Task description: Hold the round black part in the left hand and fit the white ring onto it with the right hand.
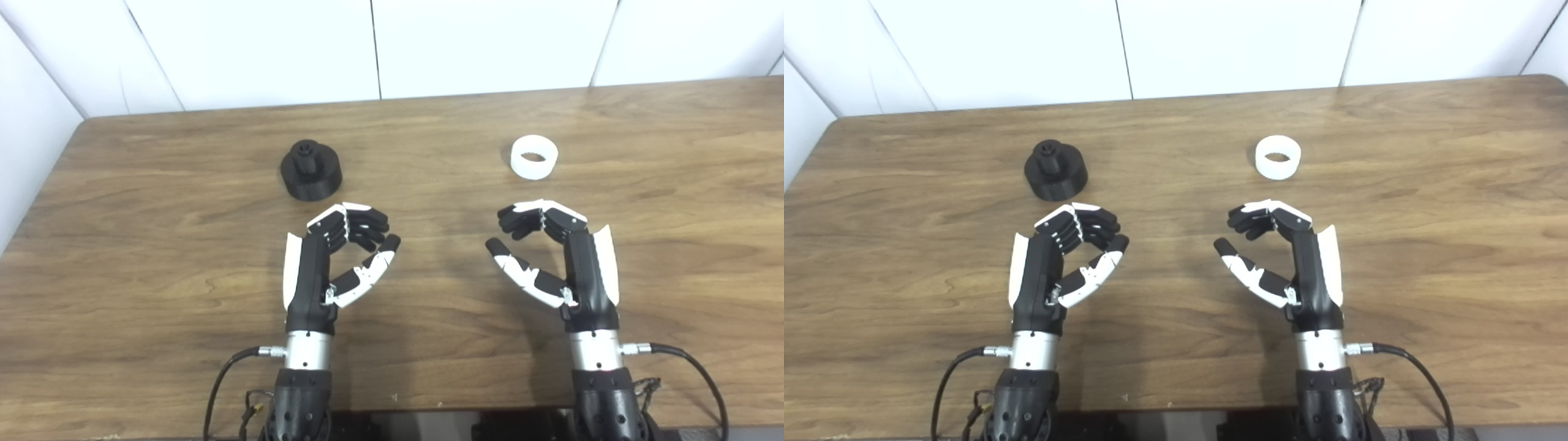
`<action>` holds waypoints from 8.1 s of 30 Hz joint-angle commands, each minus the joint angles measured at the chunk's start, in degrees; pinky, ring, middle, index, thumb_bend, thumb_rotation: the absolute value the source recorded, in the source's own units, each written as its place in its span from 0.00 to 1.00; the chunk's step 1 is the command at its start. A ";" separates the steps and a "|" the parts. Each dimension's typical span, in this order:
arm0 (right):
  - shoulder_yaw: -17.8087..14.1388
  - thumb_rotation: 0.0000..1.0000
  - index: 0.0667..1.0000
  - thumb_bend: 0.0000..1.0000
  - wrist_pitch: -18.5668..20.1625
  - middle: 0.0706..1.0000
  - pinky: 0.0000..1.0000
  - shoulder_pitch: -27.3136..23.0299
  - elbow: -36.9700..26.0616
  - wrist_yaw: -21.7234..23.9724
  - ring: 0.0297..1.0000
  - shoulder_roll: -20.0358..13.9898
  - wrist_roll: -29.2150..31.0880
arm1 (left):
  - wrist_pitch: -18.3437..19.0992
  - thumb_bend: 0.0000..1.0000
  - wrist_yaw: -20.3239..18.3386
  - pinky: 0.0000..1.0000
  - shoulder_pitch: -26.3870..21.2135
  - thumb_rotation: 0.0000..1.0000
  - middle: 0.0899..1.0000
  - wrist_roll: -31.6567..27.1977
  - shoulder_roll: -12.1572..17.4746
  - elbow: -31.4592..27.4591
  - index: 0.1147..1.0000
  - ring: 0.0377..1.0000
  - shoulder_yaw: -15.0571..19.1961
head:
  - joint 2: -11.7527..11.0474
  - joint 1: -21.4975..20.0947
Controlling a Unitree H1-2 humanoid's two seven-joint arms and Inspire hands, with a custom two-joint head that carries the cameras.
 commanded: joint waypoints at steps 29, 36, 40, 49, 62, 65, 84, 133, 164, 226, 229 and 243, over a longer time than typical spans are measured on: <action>-2.82 0.15 0.46 0.50 -2.74 0.58 0.46 3.20 -0.81 0.89 0.52 3.08 2.55 | -2.45 0.50 2.55 0.41 1.17 0.07 0.49 2.44 -2.20 0.92 0.42 0.47 -2.68 | -3.64 16.73; -4.41 0.16 0.46 0.50 -5.17 0.58 0.46 3.18 0.67 2.78 0.52 2.34 4.82 | -2.59 0.50 3.91 0.40 0.98 0.07 0.49 3.49 -2.51 1.73 0.42 0.46 -3.35 | -3.66 16.13; -4.88 0.16 0.46 0.50 -5.15 0.57 0.46 3.27 0.61 3.14 0.51 2.64 4.52 | -2.50 0.50 3.99 0.42 0.94 0.07 0.50 3.63 -2.29 1.43 0.42 0.47 -3.39 | -3.87 16.15; -5.39 0.16 0.46 0.50 -5.35 0.57 0.47 3.37 0.58 4.15 0.52 2.80 5.23 | 2.68 0.50 4.15 0.51 0.14 0.07 0.62 6.96 -2.06 -0.48 0.43 0.60 -2.12 | -3.96 16.50; -5.57 0.15 0.46 0.50 -5.73 0.57 0.46 3.53 0.40 4.61 0.51 2.94 5.39 | 10.92 0.68 2.37 0.57 -4.42 0.25 0.79 12.26 1.86 -3.77 0.77 0.73 0.69 | -3.78 16.13; -5.63 0.15 0.46 0.50 -5.30 0.57 0.46 3.67 0.09 4.74 0.52 2.97 5.54 | 12.51 0.70 1.89 0.57 -5.69 0.25 0.80 12.76 2.49 -4.48 0.78 0.74 1.20 | -3.72 15.86; -6.02 0.16 0.46 0.50 -5.82 0.57 0.46 3.84 0.48 4.93 0.51 3.10 5.65 | 17.78 0.75 2.55 0.83 -16.41 0.34 0.93 18.37 7.77 -0.46 0.88 0.92 4.50 | -4.10 15.41; -6.35 0.15 0.46 0.50 -5.94 0.57 0.44 3.91 0.31 5.00 0.50 3.56 4.79 | 34.40 1.00 -1.95 0.97 -32.81 0.51 1.00 29.34 20.21 21.77 0.88 1.00 -2.06 | -4.06 13.45; -6.47 0.15 0.46 0.50 -5.35 0.57 0.45 4.63 -0.62 4.75 0.51 3.86 3.98 | 31.09 0.92 2.36 1.00 -33.77 0.41 1.00 22.43 17.90 29.42 0.65 1.00 -1.06 | -3.28 12.93; -5.93 0.15 0.46 0.50 -4.41 0.57 0.45 3.71 -1.10 5.26 0.51 4.86 3.50 | 24.60 0.88 -7.12 1.00 -13.48 0.33 0.98 20.68 15.80 3.45 0.55 1.00 -10.62 | -2.40 10.45; -5.97 0.15 0.46 0.50 -4.31 0.56 0.44 3.68 -1.23 5.16 0.51 4.86 3.32 | 24.64 0.89 -7.84 1.00 -11.86 0.34 0.97 21.76 15.40 1.77 0.55 1.00 -11.89 | -2.35 10.30; -5.74 0.15 0.46 0.50 -3.04 0.56 0.45 4.03 -2.08 4.88 0.51 4.96 2.40 | 24.47 0.89 -9.20 1.00 -8.81 0.33 0.95 27.29 14.39 -0.79 0.55 1.00 -15.40 | -1.86 9.47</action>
